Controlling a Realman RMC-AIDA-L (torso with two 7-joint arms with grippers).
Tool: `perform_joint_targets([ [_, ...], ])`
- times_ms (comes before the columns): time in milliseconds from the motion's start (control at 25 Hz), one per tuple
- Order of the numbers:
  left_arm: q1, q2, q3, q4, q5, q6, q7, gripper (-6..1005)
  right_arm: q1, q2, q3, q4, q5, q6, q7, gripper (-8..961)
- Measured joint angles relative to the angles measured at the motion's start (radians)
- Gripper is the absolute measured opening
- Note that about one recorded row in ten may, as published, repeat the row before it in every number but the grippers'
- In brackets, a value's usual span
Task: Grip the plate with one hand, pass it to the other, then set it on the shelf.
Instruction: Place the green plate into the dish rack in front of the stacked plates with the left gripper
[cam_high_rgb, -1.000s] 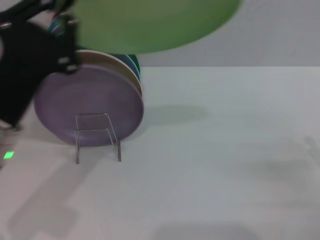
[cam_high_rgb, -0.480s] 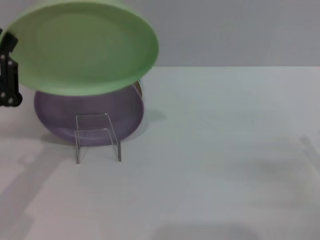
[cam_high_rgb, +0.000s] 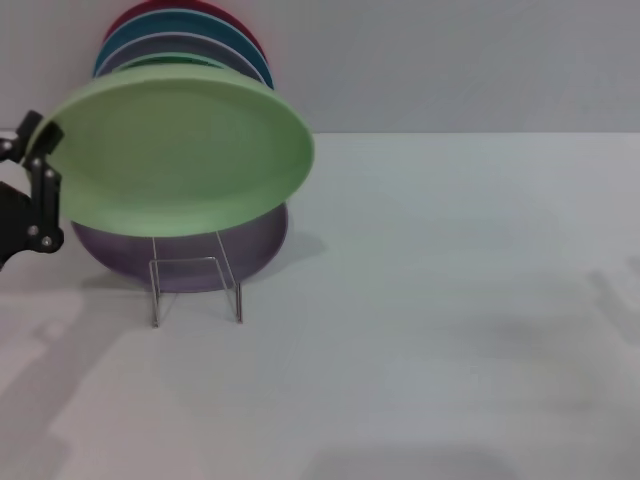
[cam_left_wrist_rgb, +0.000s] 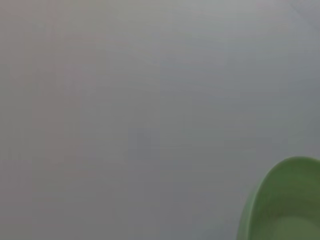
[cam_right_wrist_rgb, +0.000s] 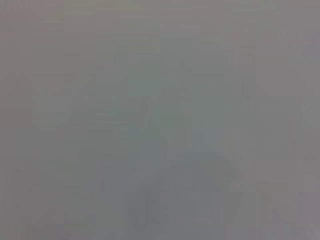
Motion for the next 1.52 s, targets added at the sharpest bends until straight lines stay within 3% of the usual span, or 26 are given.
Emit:
perform_joint_targets([
  [400, -0.048, -0.004, 0.044, 0.063, 0.0, -0.009, 0.075, 62, 0.01, -0.002, -0.009, 0.004, -0.001, 0.024, -0.002, 726],
  [840, -0.049, -0.012, 0.053, 0.09, 0.0, -0.024, 0.079, 64, 0.013, -0.004, -0.006, 0.006, -0.002, 0.026, -0.003, 726],
  [960, -0.048, -0.022, 0.052, 0.094, 0.0, -0.056, 0.081, 65, 0.014, -0.005, -0.005, 0.007, -0.002, 0.026, -0.003, 726],
  [1120, -0.039, -0.053, 0.031, 0.095, -0.001, -0.118, 0.149, 65, 0.016, -0.005, -0.006, 0.009, -0.002, 0.026, -0.004, 727],
  [1240, -0.036, -0.059, 0.032, 0.095, -0.001, -0.121, 0.157, 66, 0.016, -0.005, -0.003, 0.009, -0.001, 0.026, -0.004, 727],
  [1440, -0.026, -0.065, 0.03, 0.092, -0.004, -0.125, 0.153, 222, 0.014, -0.005, -0.004, 0.009, -0.002, 0.026, -0.07, 727],
  [1520, 0.011, -0.074, 0.019, 0.063, -0.006, -0.074, 0.154, 293, 0.009, -0.002, -0.008, 0.008, -0.001, 0.026, -0.143, 727],
])
